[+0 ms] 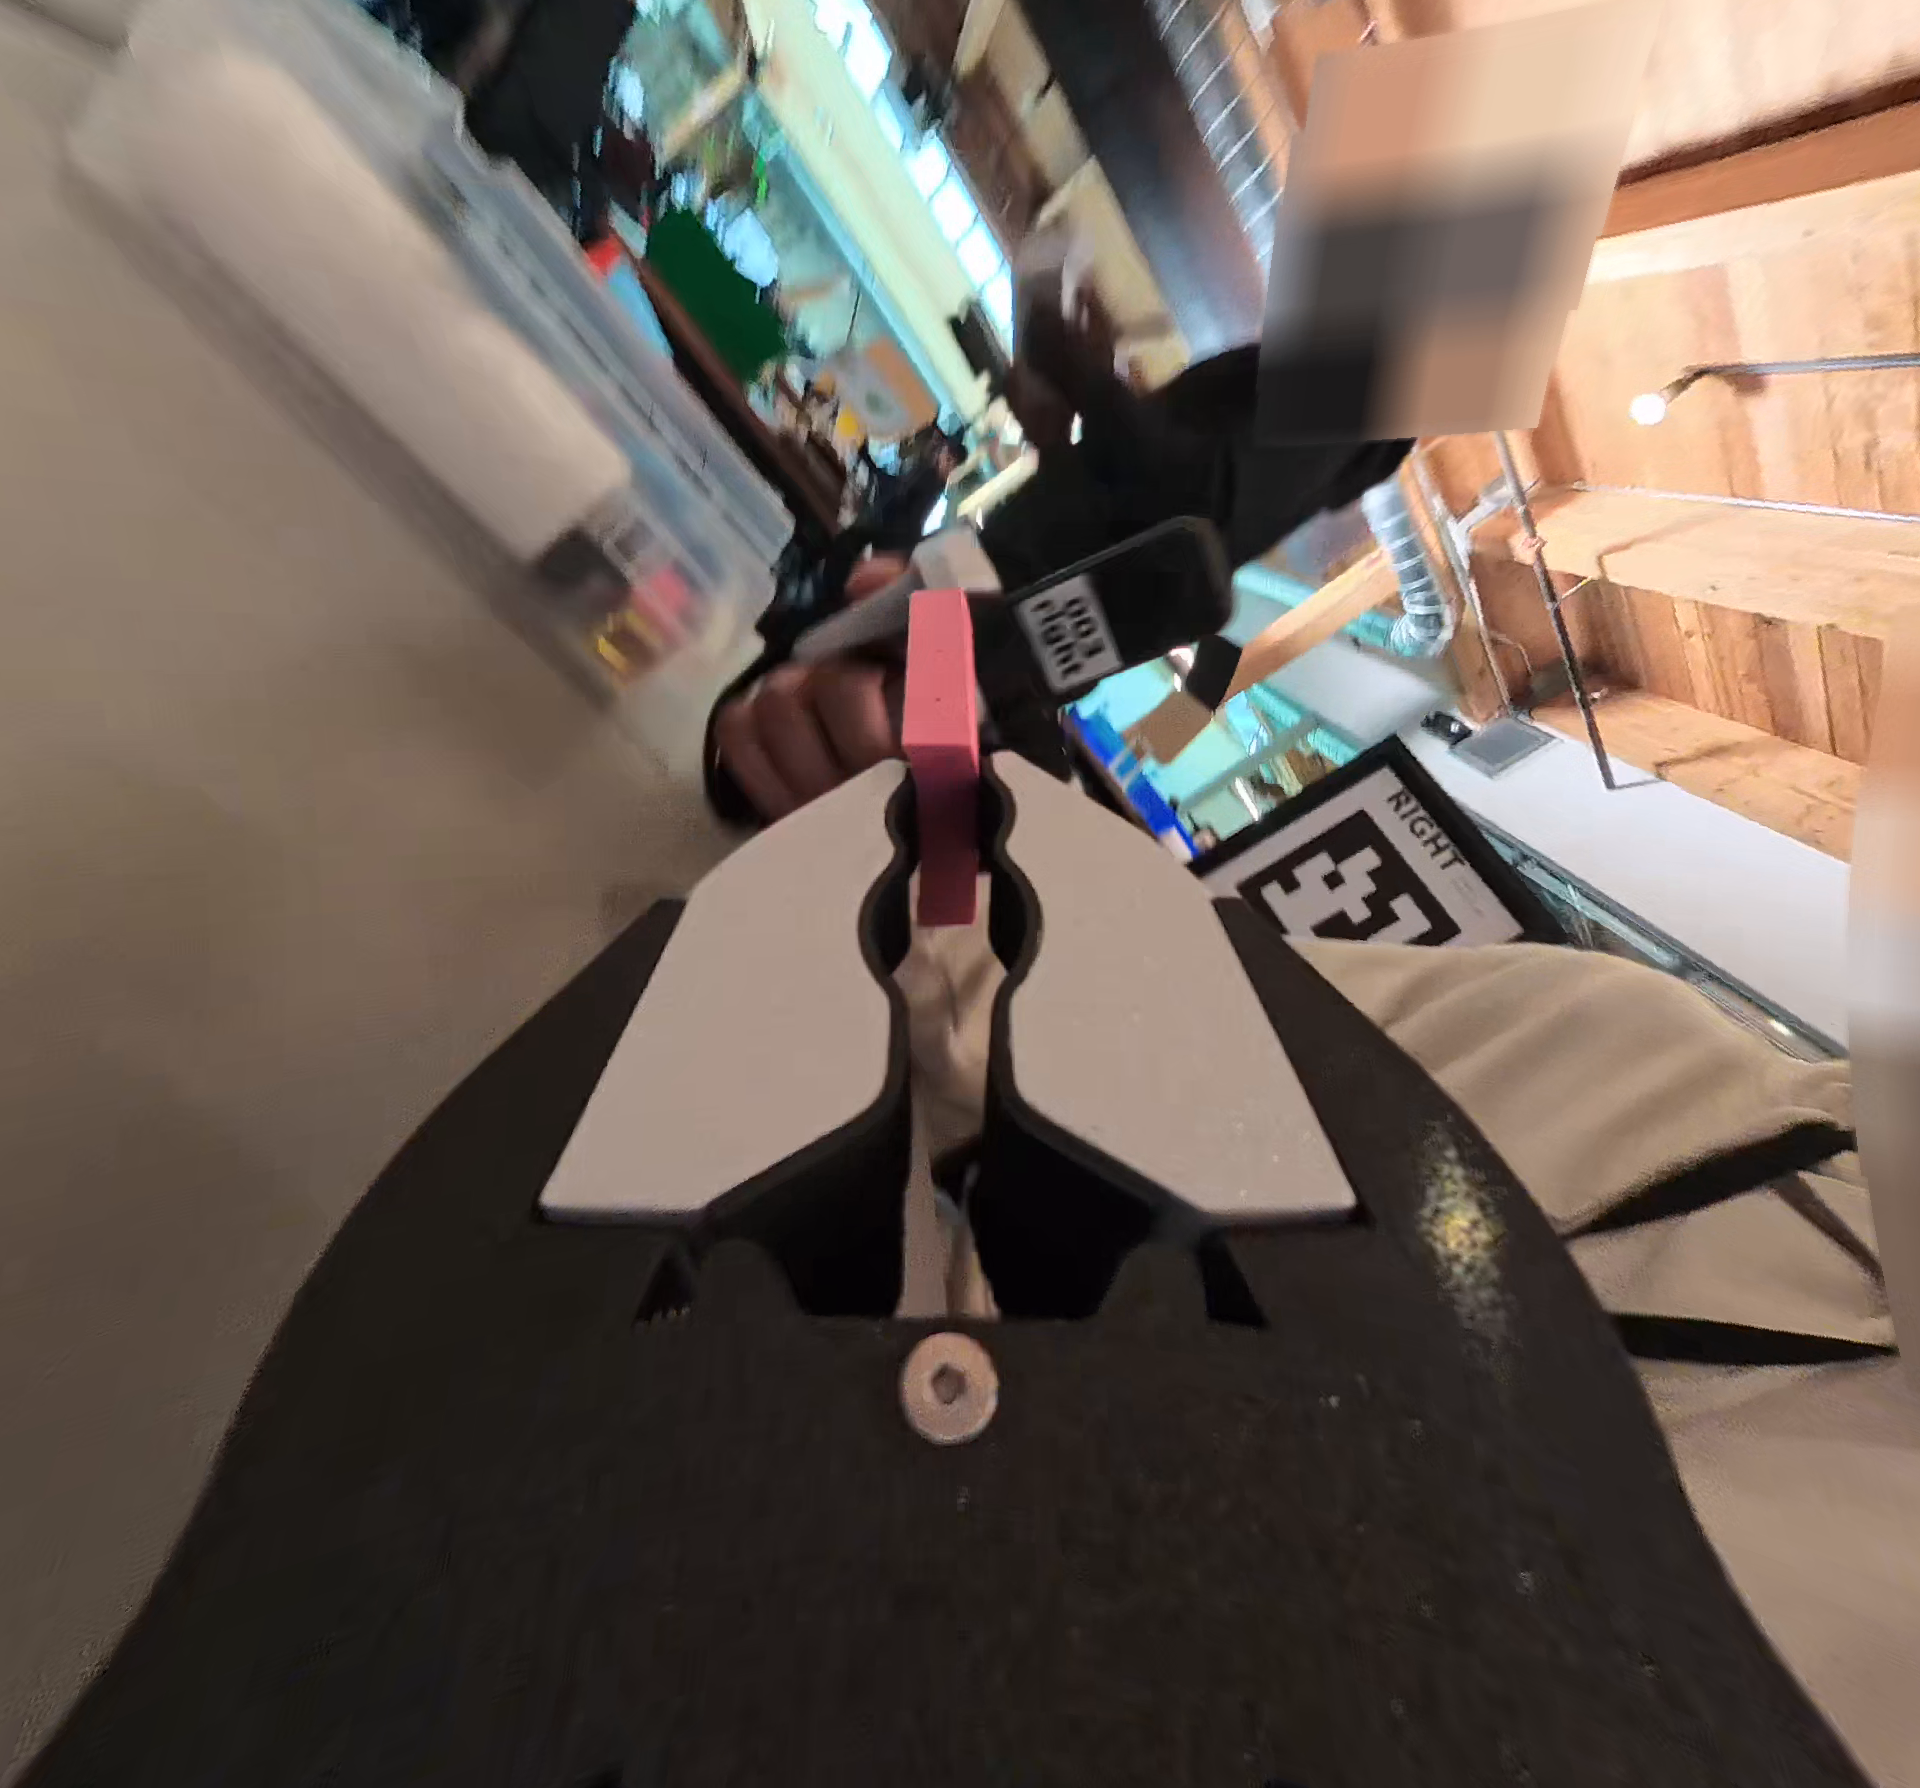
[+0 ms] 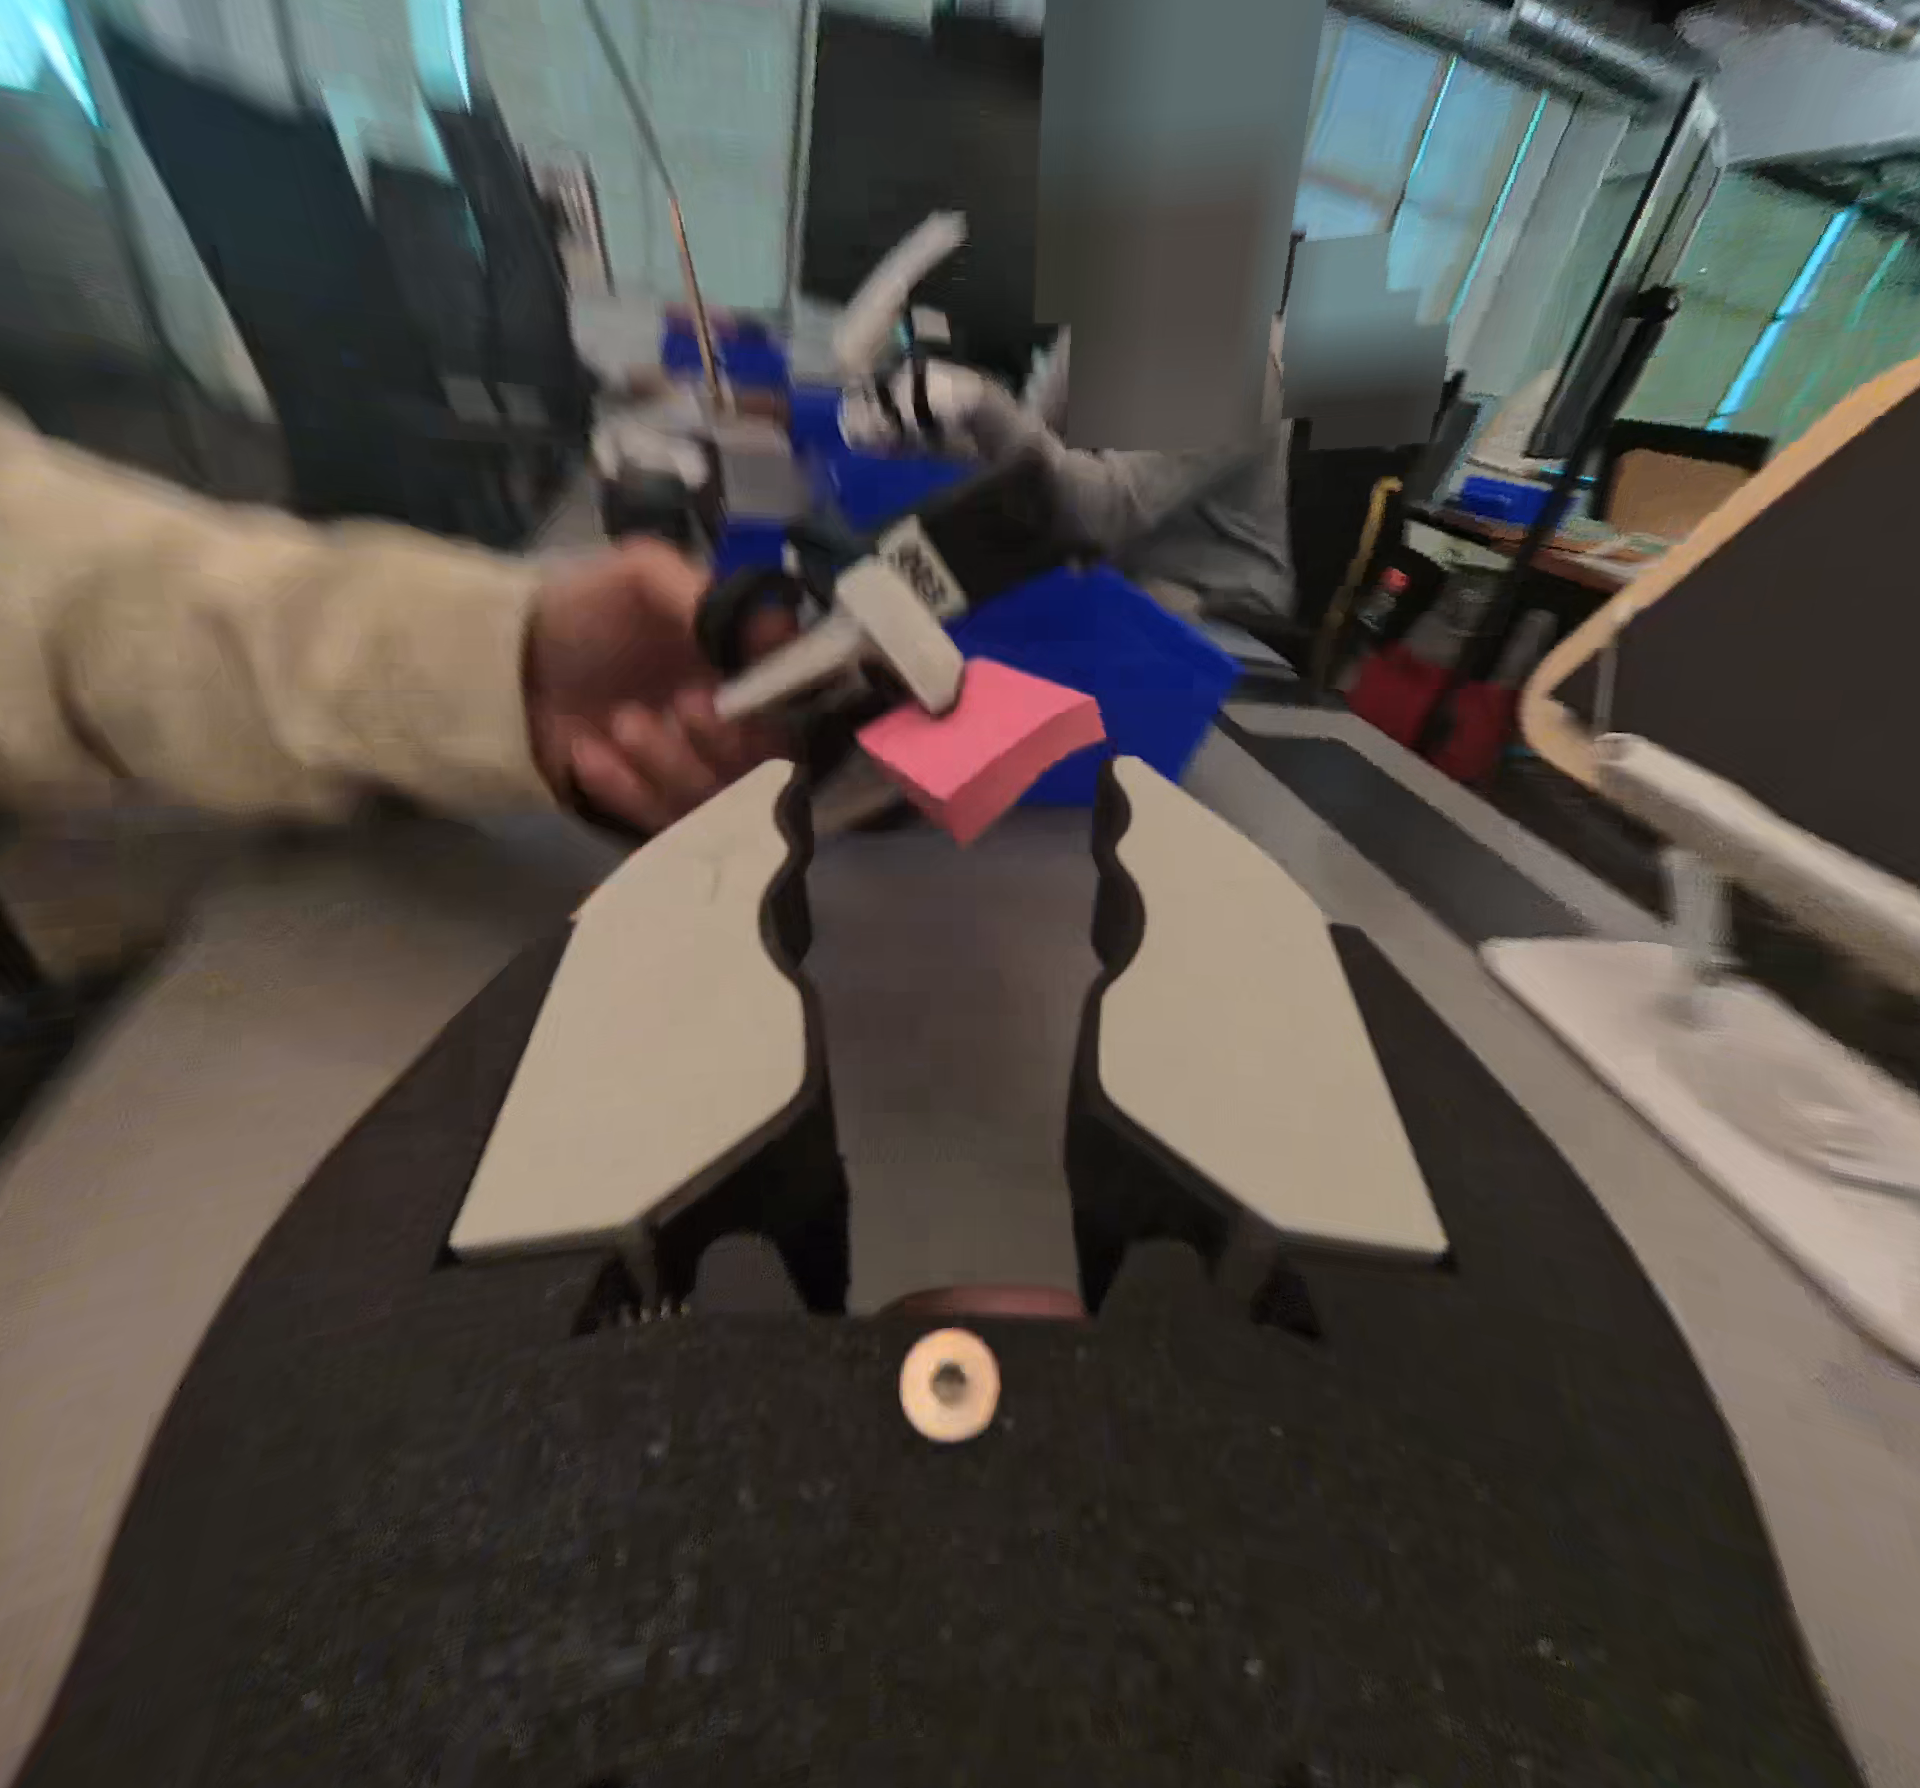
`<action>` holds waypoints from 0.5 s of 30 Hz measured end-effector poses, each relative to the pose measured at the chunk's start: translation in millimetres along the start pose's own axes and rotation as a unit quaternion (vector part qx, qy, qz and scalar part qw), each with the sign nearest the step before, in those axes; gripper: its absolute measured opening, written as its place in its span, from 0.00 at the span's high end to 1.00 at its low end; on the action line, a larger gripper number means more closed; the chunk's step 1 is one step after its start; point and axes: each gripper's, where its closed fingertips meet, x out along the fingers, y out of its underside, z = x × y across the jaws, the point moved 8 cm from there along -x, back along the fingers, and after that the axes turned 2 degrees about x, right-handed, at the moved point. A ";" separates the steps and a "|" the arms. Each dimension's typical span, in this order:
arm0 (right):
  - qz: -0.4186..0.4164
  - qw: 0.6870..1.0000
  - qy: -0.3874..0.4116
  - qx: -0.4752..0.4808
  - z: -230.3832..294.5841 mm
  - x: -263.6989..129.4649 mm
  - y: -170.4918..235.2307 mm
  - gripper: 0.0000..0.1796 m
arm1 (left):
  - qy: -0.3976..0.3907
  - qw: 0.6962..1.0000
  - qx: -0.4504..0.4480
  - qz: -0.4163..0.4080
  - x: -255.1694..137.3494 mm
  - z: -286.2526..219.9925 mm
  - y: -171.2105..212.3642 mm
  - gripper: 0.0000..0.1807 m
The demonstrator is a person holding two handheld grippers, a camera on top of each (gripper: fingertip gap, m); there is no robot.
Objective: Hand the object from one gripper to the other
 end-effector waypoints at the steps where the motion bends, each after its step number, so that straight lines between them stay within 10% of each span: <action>1: 0.041 0.998 0.016 -0.053 1.9 -2.7 1.9 0.70 | -0.012 0.999 -0.020 0.030 -1.1 2.3 1.4 0.95; 15: 0.322 0.905 0.075 -0.269 27.4 30.3 45.5 0.66 | -0.215 0.965 0.005 0.150 14.0 20.3 21.6 0.95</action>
